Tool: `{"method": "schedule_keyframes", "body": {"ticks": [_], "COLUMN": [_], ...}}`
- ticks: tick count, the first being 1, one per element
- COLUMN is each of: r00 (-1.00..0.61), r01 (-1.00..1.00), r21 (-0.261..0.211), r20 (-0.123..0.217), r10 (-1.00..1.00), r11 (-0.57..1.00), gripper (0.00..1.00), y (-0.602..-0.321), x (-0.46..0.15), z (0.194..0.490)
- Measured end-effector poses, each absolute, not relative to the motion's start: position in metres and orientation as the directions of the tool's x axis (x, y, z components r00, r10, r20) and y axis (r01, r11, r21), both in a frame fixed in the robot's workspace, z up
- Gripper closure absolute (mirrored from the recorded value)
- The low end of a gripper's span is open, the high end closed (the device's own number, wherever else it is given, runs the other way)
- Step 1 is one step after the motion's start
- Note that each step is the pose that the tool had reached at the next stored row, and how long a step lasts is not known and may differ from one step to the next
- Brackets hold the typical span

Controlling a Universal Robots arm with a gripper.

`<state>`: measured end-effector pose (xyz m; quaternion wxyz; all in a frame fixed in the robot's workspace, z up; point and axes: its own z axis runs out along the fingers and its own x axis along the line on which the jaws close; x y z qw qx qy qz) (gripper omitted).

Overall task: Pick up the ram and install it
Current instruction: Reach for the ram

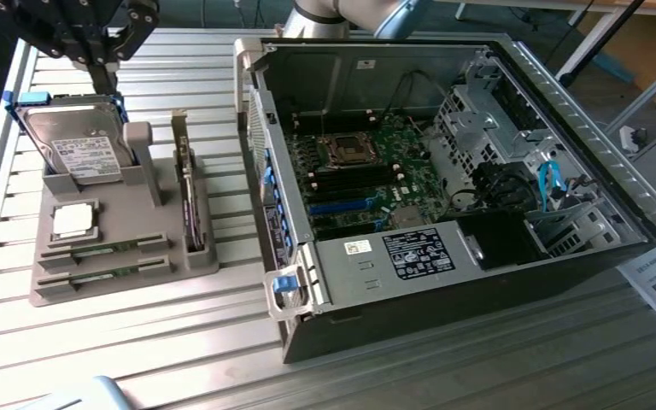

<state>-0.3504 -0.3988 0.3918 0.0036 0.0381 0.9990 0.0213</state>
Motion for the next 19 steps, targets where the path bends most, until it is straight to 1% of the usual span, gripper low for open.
{"method": "schedule_keyframes", "body": {"ticks": [14,19], "r00": [-0.997,-0.997], "r01": [0.076,0.076], "r21": [0.042,0.042], "r20": [0.002,0.003], "r10": [0.076,0.076], "r11": [0.996,0.996], "gripper": [0.90,0.90], "y": [-0.399,-0.399], "x": [-0.378,-0.378], "z": [0.391,0.391]}}
